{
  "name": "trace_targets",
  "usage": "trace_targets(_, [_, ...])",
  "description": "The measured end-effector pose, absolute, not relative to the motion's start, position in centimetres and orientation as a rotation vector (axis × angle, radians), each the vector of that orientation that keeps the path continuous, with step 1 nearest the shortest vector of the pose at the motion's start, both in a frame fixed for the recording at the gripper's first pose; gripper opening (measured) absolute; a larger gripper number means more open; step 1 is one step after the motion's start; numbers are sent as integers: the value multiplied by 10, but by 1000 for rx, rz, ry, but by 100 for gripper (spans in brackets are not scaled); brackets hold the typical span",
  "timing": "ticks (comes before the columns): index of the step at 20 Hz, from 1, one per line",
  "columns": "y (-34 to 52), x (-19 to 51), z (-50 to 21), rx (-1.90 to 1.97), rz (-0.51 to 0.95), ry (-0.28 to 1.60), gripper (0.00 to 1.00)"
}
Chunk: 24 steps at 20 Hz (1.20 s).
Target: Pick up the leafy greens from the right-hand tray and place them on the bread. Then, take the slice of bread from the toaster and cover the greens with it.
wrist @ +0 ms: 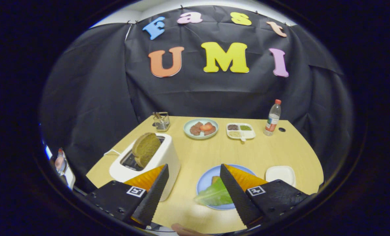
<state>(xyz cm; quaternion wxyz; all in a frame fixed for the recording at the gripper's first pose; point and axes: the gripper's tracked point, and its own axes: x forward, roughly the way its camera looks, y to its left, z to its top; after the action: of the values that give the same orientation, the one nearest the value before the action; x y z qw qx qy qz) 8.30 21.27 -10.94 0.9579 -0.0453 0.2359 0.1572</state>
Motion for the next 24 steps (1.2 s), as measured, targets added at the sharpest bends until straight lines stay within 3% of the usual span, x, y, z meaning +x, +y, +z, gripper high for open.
trace_targets(6, [294, 96, -100, -109, 400, 477, 96])
trace_targets(13, [328, 132, -142, -127, 327, 602, 95])
trace_targets(16, [340, 145, -149, -82, 325, 660, 70])
trace_targets(17, [340, 147, -151, -77, 319, 677, 68])
trace_targets(21, [332, 148, -158, -72, 288, 702, 34])
trace_targets(22, [335, 149, -157, -72, 292, 697, 16])
trace_targets(24, [332, 147, -151, -93, 283, 689, 16])
